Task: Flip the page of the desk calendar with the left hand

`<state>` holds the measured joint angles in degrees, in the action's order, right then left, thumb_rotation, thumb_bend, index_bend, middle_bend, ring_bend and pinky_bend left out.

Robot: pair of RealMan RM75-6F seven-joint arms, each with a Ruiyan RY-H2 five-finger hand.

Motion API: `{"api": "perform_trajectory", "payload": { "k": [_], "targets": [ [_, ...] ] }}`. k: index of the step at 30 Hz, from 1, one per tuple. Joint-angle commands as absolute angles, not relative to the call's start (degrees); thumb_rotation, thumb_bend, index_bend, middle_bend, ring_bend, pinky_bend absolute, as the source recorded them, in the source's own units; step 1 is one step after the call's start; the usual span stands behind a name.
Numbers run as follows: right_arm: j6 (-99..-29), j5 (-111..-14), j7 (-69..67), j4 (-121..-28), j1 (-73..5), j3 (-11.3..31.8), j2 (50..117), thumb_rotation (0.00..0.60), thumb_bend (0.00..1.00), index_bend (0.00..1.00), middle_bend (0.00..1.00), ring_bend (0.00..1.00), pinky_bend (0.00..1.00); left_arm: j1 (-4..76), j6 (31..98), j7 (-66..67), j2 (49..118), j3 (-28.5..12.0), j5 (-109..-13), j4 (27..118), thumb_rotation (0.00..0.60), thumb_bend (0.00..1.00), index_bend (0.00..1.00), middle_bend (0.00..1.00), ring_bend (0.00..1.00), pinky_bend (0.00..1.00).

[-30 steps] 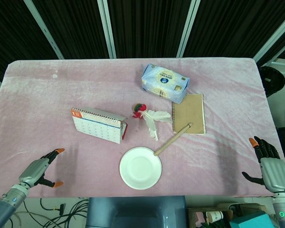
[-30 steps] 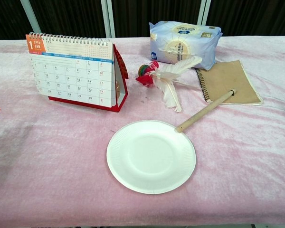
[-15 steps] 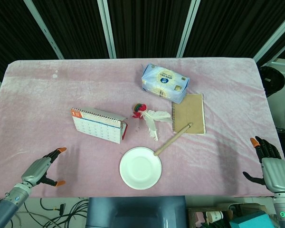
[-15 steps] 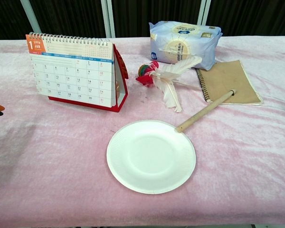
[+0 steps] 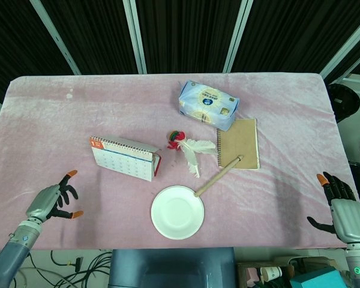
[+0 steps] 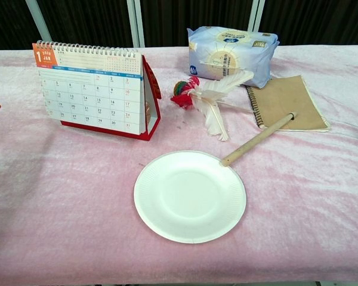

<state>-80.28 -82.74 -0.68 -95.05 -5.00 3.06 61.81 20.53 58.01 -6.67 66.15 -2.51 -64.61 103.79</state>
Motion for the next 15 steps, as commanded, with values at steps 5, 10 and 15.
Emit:
{"api": "perform_trajectory", "payload": {
  "k": [5, 10, 15],
  "targets": [
    [-80.22, -82.50, -0.94, -94.97, -4.98, 3.16, 61.72, 0.600, 0.10, 0.00, 0.00, 0.00, 0.07, 25.39, 56.87, 1.44, 70.17, -7.91, -48.80, 106.59, 0.600, 0.17, 0.00, 0.82, 0.85, 0.85],
    [-80.19, -82.46, -1.29, -94.92, -4.97, 3.20, 61.59, 0.600, 0.10, 0.00, 0.00, 0.00, 0.07, 27.09, 58.02, 4.43, 72.31, -9.00, -43.29, 106.41, 0.600, 0.17, 0.00, 0.84, 0.87, 0.86],
    [-80.12, -82.48, -1.47, -94.95, -4.99, 3.20, 61.54, 0.600, 0.10, 0.00, 0.00, 0.00, 0.07, 28.82, 57.65, 6.16, 73.88, -10.03, -38.10, 106.16, 0.600, 0.17, 0.00, 0.84, 0.87, 0.86]
  ]
}}
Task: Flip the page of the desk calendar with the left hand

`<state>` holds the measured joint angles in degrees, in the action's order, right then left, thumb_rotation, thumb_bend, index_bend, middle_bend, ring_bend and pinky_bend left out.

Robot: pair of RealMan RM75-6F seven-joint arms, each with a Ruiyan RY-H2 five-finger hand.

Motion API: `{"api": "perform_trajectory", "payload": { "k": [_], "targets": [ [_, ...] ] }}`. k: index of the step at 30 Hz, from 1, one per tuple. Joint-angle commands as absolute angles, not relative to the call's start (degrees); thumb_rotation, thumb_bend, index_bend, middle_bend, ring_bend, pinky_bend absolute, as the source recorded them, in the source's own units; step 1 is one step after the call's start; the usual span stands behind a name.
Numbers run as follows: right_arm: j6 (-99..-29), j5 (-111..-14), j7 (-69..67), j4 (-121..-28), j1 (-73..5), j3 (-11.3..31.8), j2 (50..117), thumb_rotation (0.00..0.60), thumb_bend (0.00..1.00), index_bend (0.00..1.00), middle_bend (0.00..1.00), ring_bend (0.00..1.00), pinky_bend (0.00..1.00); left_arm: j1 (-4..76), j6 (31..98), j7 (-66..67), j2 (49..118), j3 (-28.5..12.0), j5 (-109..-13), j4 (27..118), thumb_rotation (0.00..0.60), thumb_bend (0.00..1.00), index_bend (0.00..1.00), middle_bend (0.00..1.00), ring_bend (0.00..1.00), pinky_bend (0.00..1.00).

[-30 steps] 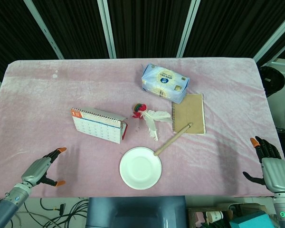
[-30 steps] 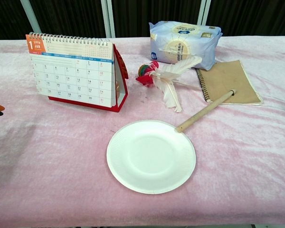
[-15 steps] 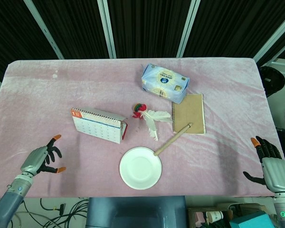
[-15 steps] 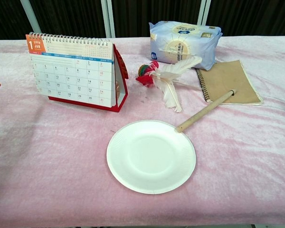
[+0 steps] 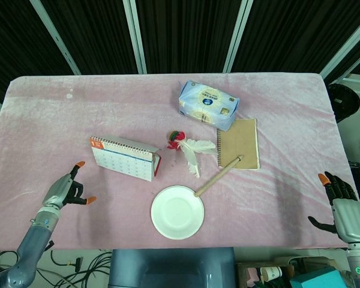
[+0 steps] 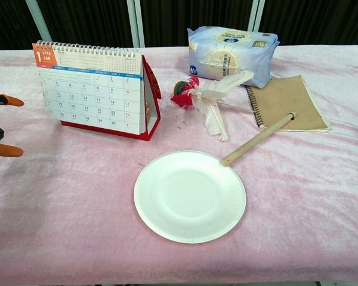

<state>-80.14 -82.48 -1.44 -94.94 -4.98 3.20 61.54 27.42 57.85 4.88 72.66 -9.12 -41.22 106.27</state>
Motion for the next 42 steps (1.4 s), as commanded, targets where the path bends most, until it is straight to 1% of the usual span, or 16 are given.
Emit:
{"api": "perform_trajectory", "payload": {
  "k": [1, 8, 22, 42],
  "targets": [
    [-80.12, -82.48, -1.48, -94.96, -4.99, 3.20, 61.53, 0.600, 0.10, 0.00, 0.00, 0.00, 0.07, 29.20, 57.48, 6.52, 74.09, -10.17, -37.19, 106.16, 0.600, 0.17, 0.00, 0.84, 0.87, 0.86],
    [-80.12, -82.32, -1.56, -94.96, -4.97, 3.27, 61.49, 0.600, 0.10, 0.00, 0.00, 0.00, 0.07, 31.18, 57.36, 8.43, 75.60, -10.83, -32.74, 105.63, 0.600, 0.17, 0.00, 0.84, 0.87, 0.86],
    [-80.10, -82.26, -1.85, -95.01, -4.96, 3.34, 61.42, 0.600, 0.10, 0.00, 0.00, 0.00, 0.07, 33.29, 56.88, 9.83, 77.67, -11.27, -28.51, 104.16, 0.600, 0.17, 0.00, 0.84, 0.87, 0.86],
    [-80.19, -82.35, -1.95, -94.97, -4.93, 3.36, 61.41, 0.600, 0.10, 0.00, 0.00, 0.00, 0.07, 34.94, 56.97, 11.05, 78.38, -11.30, -27.75, 105.08, 0.600, 0.17, 0.00, 0.83, 0.87, 0.86]
  ]
}}
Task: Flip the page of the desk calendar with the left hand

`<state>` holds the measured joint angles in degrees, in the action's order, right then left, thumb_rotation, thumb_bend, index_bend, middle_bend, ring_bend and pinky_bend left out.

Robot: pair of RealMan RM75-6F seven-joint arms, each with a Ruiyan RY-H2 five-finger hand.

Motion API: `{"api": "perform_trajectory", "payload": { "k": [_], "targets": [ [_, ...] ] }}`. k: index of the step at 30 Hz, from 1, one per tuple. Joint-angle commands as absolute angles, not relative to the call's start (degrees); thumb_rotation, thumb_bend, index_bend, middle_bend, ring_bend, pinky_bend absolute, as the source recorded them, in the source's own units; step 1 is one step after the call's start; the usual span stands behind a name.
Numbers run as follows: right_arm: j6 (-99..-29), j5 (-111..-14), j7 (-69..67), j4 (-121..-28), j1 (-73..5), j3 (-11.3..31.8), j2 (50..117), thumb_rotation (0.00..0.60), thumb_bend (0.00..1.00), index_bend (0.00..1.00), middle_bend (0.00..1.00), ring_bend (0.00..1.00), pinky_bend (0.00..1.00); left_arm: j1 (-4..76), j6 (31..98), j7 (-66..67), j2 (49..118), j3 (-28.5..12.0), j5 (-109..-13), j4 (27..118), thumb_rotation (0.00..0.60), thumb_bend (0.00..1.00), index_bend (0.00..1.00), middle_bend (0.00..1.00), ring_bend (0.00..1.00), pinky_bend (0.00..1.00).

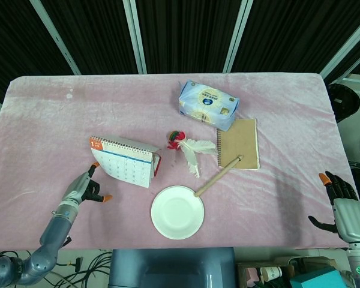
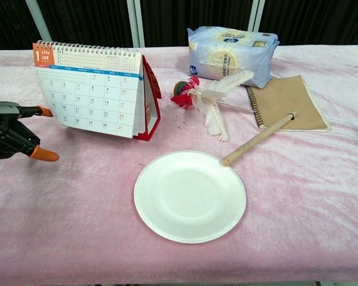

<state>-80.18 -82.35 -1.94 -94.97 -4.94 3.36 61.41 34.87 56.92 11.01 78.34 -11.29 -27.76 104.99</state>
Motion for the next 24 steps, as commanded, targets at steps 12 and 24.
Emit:
{"api": "perform_trajectory", "payload": {
  "k": [12, 24],
  "targets": [
    [-80.25, -82.38, -1.81, -94.95, -4.90, 3.35, 61.46, 0.600, 0.10, 0.00, 0.00, 0.00, 0.07, 35.44, 57.77, 11.21, 78.26, -11.56, -28.62, 106.94, 0.600, 0.17, 0.02, 0.83, 0.87, 0.86],
    [-80.31, -82.41, -1.71, -94.96, -4.86, 3.33, 61.47, 0.600, 0.10, 0.00, 0.00, 0.00, 0.07, 35.18, 58.81, 11.02, 77.40, -11.15, -30.58, 110.08, 0.600, 0.17, 0.05, 0.83, 0.87, 0.86]
  ]
}}
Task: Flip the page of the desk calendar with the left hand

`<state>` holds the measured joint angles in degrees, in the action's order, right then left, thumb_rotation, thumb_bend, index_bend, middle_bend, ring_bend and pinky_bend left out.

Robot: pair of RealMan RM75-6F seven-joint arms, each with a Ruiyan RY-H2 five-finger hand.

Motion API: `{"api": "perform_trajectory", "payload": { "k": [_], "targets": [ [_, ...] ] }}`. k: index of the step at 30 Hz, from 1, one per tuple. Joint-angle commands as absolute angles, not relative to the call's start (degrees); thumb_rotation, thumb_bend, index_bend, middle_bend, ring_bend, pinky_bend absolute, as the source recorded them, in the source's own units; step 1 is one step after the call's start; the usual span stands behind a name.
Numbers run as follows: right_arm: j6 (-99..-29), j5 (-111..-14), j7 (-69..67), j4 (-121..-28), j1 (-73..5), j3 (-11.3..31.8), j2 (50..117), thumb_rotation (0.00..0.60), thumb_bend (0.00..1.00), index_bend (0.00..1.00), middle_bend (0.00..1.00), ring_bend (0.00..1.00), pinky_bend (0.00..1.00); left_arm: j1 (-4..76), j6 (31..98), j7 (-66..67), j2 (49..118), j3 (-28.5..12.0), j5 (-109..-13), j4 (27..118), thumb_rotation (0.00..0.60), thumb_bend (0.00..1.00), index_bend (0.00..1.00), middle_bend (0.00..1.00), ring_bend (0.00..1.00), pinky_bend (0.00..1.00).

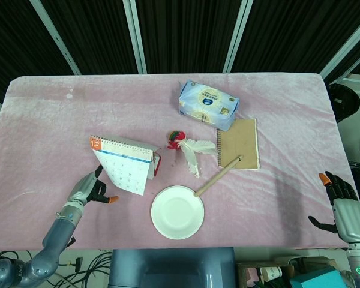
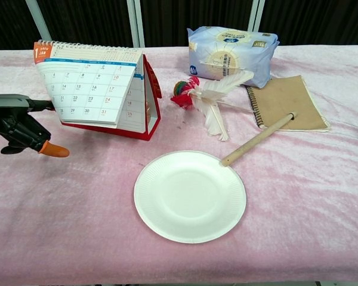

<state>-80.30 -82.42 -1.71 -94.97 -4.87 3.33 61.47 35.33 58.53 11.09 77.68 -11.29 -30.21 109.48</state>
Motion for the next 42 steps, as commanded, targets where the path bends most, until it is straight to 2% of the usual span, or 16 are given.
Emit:
{"api": "perform_trajectory", "payload": {
  "k": [1, 21, 35, 42],
  "targets": [
    [-80.32, -82.40, -1.70, -94.97, -4.86, 3.35, 61.47, 0.600, 0.10, 0.00, 0.00, 0.00, 0.07, 35.08, 58.95, 10.95, 77.24, -11.08, -30.78, 110.44, 0.600, 0.17, 0.05, 0.83, 0.87, 0.86],
    [-80.63, -82.69, -1.06, -95.13, -4.69, 3.16, 61.66, 0.600, 0.10, 0.00, 0.00, 0.00, 0.07, 31.27, 60.66, 7.21, 70.92, -9.80, -35.37, 116.94, 0.600, 0.17, 0.07, 0.83, 0.87, 0.86],
    [-80.55, -82.60, -1.18, -95.10, -4.71, 3.21, 61.60, 0.600, 0.10, 0.00, 0.00, 0.00, 0.07, 31.55, 60.50, 6.49, 69.81, -10.30, -36.08, 119.99, 0.600, 0.18, 0.22, 0.83, 0.87, 0.86],
    [-80.51, -82.60, -1.15, -95.14, -4.70, 3.19, 61.60, 0.600, 0.10, 0.00, 0.00, 0.00, 0.07, 31.35, 62.08, 6.59, 69.71, -10.62, -39.70, 121.49, 0.600, 0.18, 0.23, 0.83, 0.87, 0.86]
  ]
}}
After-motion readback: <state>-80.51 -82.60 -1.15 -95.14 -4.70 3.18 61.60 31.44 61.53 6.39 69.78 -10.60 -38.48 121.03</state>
